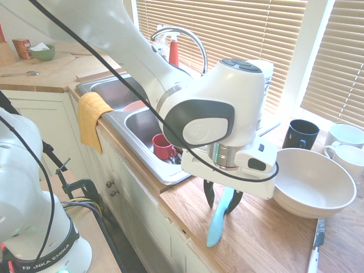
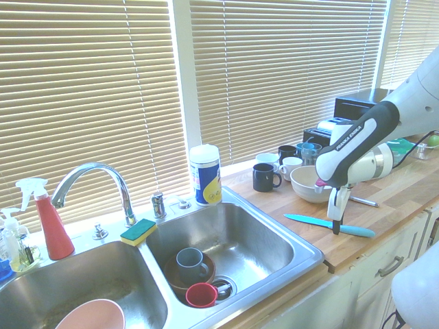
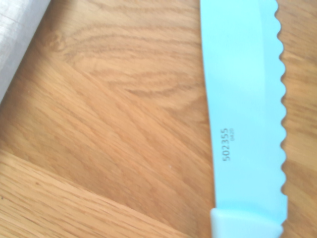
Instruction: Put the knife into the sink
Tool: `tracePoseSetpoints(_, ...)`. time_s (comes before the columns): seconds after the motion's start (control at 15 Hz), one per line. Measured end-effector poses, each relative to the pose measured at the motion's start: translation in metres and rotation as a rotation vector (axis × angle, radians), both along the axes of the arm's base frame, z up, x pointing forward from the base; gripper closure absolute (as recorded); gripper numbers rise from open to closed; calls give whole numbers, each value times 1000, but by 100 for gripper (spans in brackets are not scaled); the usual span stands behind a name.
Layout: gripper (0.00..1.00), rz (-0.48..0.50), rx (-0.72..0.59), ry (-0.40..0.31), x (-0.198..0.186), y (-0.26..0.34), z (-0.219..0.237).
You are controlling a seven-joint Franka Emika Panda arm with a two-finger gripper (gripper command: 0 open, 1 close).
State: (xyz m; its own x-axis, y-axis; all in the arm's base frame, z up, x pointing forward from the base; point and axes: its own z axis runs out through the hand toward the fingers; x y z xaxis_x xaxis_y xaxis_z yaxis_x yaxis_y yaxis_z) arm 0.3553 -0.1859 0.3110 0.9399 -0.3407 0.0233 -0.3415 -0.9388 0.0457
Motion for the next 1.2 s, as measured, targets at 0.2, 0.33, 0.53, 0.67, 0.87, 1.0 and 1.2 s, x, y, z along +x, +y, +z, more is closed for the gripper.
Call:
tracePoseSetpoints(0.2,100,-6,0,-6,1,0,0)
tracePoseSetpoints(0.33,100,-21,2,-14,0,-2,1)
tracePoseSetpoints(0.53,100,-46,12,-21,0,-5,2)
tracePoseSetpoints(0.67,100,-65,23,-32,1,-6,3)
tracePoseSetpoints(0.87,100,-83,32,-79,11,-7,27)
tracePoseSetpoints(1.0,100,-80,39,-113,16,-3,55)
tracePoseSetpoints(1.2,100,-68,44,-155,20,6,90)
